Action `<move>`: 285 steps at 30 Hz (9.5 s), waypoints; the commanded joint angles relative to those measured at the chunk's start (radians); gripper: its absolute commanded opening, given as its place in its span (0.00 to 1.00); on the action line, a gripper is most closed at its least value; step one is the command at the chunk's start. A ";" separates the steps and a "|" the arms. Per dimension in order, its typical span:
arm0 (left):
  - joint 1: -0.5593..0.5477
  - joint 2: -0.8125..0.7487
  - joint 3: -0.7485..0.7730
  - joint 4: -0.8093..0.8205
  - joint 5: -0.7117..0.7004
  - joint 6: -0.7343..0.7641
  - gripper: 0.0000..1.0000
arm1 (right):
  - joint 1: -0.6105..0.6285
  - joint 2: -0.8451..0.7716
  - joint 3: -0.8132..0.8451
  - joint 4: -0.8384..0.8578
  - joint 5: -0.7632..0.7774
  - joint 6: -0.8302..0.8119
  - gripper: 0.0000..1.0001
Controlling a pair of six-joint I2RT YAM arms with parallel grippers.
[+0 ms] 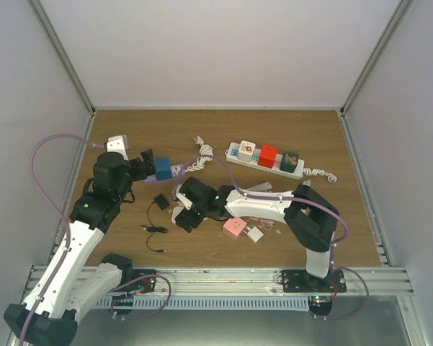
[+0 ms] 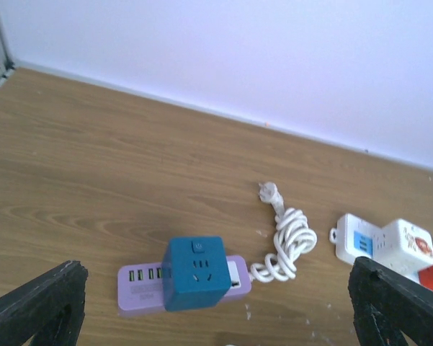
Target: Insert the plug
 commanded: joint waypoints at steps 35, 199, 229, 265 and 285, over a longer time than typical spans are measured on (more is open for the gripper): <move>0.028 0.052 0.142 0.022 0.011 -0.033 0.99 | -0.032 0.218 0.146 -0.053 0.002 -0.384 0.69; -0.045 0.544 0.385 -0.459 0.663 1.255 0.00 | -0.575 -0.705 -0.339 0.370 -0.756 0.160 0.76; 0.211 0.962 0.713 -0.666 0.527 1.458 0.00 | -0.461 -0.450 -0.214 0.368 -0.588 0.246 0.73; 0.141 1.018 0.761 -0.692 0.424 1.459 0.00 | -0.474 -0.485 -0.336 0.411 -0.578 0.190 0.74; 0.178 1.027 0.727 -0.661 0.425 1.516 0.00 | -0.472 -0.460 -0.330 0.425 -0.587 0.212 0.74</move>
